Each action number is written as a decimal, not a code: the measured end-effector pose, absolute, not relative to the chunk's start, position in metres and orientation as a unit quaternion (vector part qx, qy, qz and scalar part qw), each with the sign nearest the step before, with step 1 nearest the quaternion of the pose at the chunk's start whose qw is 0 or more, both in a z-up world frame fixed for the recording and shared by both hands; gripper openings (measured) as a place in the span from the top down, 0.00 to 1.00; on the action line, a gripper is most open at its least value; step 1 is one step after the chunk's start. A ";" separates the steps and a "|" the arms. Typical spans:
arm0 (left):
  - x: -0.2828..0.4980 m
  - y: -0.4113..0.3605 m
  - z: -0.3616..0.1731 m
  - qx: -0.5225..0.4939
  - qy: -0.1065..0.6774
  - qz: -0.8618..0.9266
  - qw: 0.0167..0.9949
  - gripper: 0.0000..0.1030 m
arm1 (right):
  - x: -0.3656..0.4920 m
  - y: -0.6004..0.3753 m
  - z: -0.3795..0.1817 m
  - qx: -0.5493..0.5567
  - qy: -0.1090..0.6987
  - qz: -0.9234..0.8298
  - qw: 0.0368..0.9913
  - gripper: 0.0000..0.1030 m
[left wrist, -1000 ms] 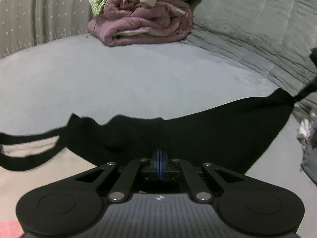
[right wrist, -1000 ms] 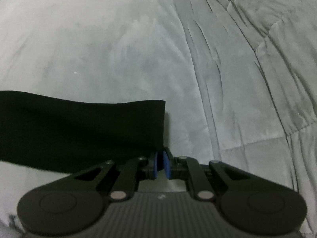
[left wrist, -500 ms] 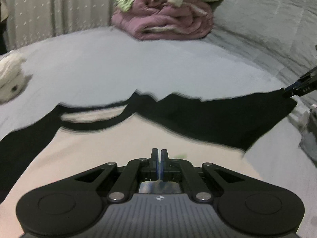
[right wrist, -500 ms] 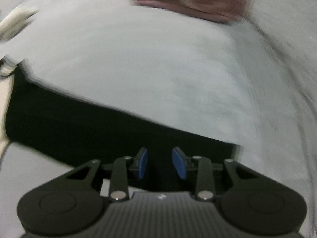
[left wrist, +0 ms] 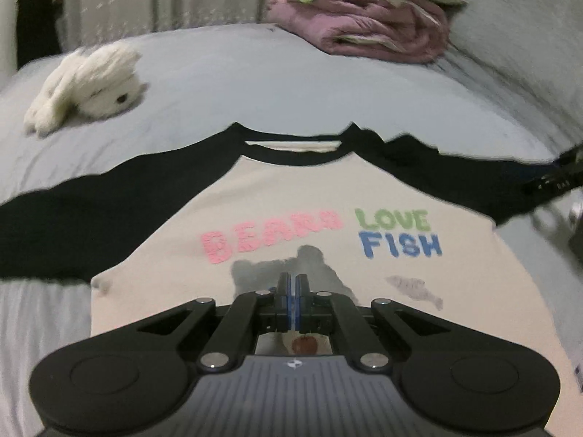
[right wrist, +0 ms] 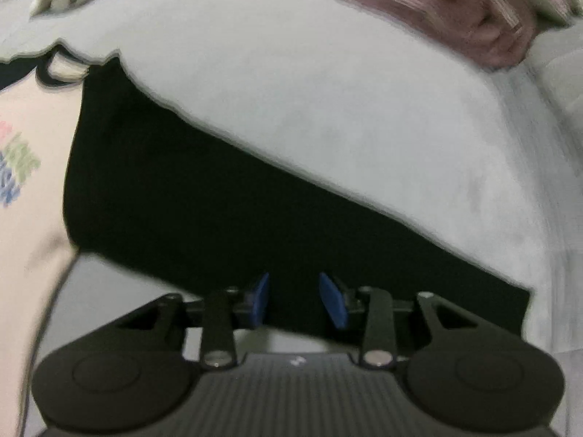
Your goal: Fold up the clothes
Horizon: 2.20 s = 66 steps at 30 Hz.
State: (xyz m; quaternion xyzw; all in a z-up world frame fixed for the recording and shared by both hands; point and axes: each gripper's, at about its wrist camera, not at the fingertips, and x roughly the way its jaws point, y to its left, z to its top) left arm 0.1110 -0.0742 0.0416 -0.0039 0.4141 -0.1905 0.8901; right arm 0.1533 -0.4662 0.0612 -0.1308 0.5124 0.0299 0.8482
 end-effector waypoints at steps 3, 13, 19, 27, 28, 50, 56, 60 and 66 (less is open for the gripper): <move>0.111 -0.076 0.042 -0.015 0.420 -0.202 0.884 1.00 | 0.148 -0.442 0.067 -0.084 0.496 0.079 0.861 0.68; 0.103 -0.067 0.028 0.062 0.410 -0.170 0.894 0.94 | 0.139 -0.435 0.033 -0.030 0.503 0.042 0.863 0.71; 0.113 -0.050 0.031 0.045 0.403 -0.149 0.902 0.94 | 0.148 -0.432 0.051 -0.045 0.489 0.030 0.870 0.62; 0.157 -0.023 0.049 0.002 0.384 -0.163 0.909 0.88 | 0.207 -0.371 0.057 -0.121 0.445 0.116 0.880 0.60; 0.167 -0.018 0.053 -0.007 0.381 -0.170 0.909 0.87 | 0.212 -0.368 0.057 -0.119 0.443 0.130 0.879 0.60; 0.302 -0.068 0.011 0.125 0.346 -0.296 0.882 0.89 | 0.269 -0.322 0.025 -0.146 0.437 0.221 0.859 0.92; 0.295 -0.068 0.028 0.106 0.298 -0.239 0.918 0.90 | 0.272 -0.308 0.035 -0.188 0.390 0.167 0.886 0.93; 0.300 -0.071 0.031 0.108 0.283 -0.200 0.932 0.90 | 0.281 -0.293 0.033 -0.220 0.365 0.137 0.894 0.93; 0.312 -0.092 0.002 0.155 0.311 -0.153 0.925 0.84 | 0.303 -0.281 0.000 -0.235 0.385 0.108 0.886 0.92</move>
